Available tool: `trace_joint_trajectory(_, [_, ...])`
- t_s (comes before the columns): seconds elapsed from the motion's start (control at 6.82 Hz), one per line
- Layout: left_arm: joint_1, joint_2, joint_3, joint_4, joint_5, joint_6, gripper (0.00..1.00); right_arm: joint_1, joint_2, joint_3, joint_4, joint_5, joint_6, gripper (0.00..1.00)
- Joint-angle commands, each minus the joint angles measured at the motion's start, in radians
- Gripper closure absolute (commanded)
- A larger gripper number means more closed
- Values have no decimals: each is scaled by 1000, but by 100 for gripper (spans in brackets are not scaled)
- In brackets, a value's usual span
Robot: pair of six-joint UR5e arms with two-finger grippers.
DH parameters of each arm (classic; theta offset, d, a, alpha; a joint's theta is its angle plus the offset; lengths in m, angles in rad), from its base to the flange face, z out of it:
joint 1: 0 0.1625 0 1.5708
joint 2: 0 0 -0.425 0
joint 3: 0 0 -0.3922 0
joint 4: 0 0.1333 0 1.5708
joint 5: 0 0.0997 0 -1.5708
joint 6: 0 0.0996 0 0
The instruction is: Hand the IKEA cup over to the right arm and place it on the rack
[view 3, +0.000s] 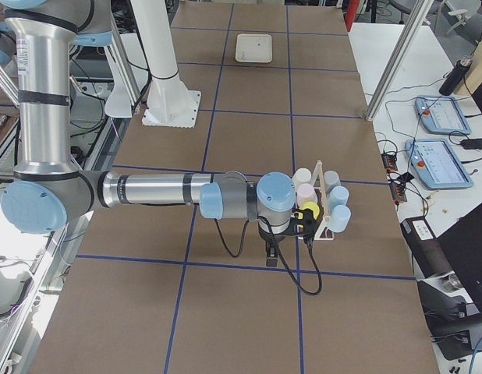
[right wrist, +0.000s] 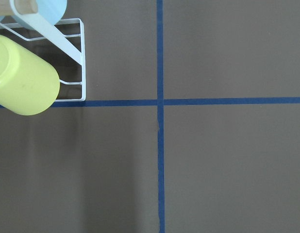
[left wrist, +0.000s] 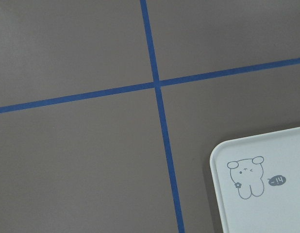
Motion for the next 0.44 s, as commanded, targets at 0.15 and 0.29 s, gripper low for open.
trace_joint_trajectory(0.15, [0,-16,-1,3,2,-150,0,0,0,1,0,0,0,0])
trace_joint_trajectory(0.29, [0,-16,-3,3,2,-162,0,0,0,1,0,0,0,0])
